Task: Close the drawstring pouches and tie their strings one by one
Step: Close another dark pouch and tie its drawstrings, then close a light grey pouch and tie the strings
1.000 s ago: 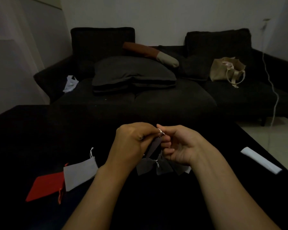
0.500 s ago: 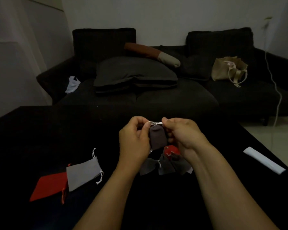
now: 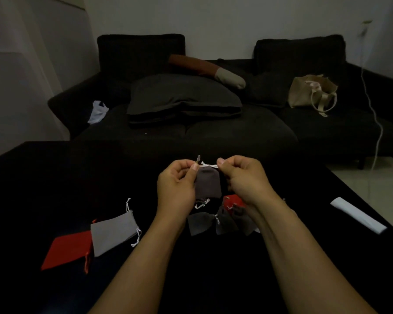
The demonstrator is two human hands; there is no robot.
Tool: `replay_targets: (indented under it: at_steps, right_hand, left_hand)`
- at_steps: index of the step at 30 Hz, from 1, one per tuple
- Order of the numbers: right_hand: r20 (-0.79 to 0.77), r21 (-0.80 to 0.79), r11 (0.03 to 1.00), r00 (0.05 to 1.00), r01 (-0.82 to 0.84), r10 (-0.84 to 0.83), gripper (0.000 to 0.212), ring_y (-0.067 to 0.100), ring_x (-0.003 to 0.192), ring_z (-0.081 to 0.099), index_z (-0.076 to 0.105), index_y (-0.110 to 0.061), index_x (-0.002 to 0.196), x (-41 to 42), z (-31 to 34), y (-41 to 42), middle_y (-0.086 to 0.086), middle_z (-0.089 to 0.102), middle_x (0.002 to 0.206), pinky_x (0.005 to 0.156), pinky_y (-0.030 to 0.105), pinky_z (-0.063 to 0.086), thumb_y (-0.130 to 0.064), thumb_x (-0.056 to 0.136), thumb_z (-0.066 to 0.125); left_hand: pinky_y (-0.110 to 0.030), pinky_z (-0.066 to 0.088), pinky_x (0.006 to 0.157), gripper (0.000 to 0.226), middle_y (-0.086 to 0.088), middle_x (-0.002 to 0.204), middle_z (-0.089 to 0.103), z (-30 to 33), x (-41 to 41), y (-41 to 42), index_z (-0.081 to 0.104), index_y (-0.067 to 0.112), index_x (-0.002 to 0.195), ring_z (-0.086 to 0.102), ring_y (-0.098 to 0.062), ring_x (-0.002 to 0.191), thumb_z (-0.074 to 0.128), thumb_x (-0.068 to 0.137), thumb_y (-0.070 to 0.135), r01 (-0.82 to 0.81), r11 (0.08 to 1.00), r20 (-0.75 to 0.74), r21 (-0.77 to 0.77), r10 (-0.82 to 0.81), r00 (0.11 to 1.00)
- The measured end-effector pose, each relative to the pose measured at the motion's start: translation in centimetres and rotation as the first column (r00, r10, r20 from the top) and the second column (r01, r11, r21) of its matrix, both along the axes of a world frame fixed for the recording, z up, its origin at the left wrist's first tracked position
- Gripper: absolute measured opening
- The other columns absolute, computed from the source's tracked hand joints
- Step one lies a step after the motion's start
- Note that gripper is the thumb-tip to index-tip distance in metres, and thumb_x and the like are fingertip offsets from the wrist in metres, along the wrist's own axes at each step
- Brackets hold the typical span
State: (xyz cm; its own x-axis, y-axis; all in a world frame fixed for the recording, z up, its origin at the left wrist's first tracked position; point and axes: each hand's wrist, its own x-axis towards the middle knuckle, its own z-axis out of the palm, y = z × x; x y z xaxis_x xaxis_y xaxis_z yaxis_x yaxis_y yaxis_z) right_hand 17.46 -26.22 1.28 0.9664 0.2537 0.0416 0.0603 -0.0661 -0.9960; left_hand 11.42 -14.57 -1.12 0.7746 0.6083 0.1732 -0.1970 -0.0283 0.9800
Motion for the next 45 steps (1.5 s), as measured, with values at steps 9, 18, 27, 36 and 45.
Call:
replay_targets:
  at_steps: [9,18,27,36,45]
  right_hand:
    - [0.003,-0.374,0.917,0.989,-0.138,0.15,0.026,0.017,0.064,0.061,0.065,-0.013,0.069,1.4,-3.8,2.5,0.004,0.065,0.066,0.06,0.031,0.05,-0.025,0.092,0.066]
    - [0.292,-0.709,0.693,0.949,0.13,0.121,0.025,0.024,0.103,0.063,0.063,-0.018,0.112,-0.1,-3.7,5.7,0.003,0.063,0.112,0.084,0.037,0.054,-0.026,0.089,0.067]
    - [-0.181,-0.698,0.495,0.795,-0.518,0.579,0.034,0.019,0.093,0.069,0.07,-0.014,0.098,-3.3,-7.1,10.4,0.005,0.073,0.097,0.091,0.041,0.056,-0.031,0.072,0.085]
    - [-0.011,-0.453,0.753,0.848,-0.476,0.53,0.022,0.017,0.089,0.064,0.068,-0.011,0.112,-1.5,-1.9,5.6,0.006,0.07,0.101,0.076,0.029,0.051,-0.025,0.097,0.059]
    - [0.014,-0.326,0.842,0.889,-0.429,0.459,0.047,0.008,0.093,0.071,0.075,-0.016,0.101,-1.5,1.2,0.4,-0.001,0.076,0.097,0.083,0.023,0.053,-0.043,0.104,0.037]
  left_hand:
    - [-0.044,0.057,0.08,0.017,-0.015,0.095,0.066,-1.7,-0.7,4.0,0.051,0.015,0.1,0.066,-0.029,0.089,0.041,0.096,0.002,0.011,0.99,-0.465,-0.143,-0.077,0.882]
    - [-0.029,0.049,0.085,0.019,-0.009,0.114,0.065,-3.1,-5.8,13.2,0.059,0.013,0.1,0.061,-0.024,0.099,0.066,0.086,0.025,0.487,0.653,-0.792,0.58,0.313,0.524]
    - [-0.026,0.047,0.076,0.008,-0.002,0.098,0.069,-5.7,-6.2,14.4,0.069,0.016,0.095,0.062,-0.014,0.085,0.071,0.088,0.017,0.301,0.818,-0.669,0.491,0.132,0.731]
    - [-0.032,0.059,0.081,0.017,-0.007,0.1,0.076,0.0,-5.5,10.0,0.072,0.012,0.107,0.073,-0.018,0.094,0.062,0.093,0.011,0.242,0.954,-0.274,-0.175,-0.283,0.919]
    - [-0.037,0.057,0.085,0.049,-0.007,0.096,0.077,2.2,-2.7,4.1,0.075,0.016,0.097,0.073,-0.02,0.095,0.036,0.104,0.045,0.06,0.944,-0.112,-0.324,-0.101,0.989]
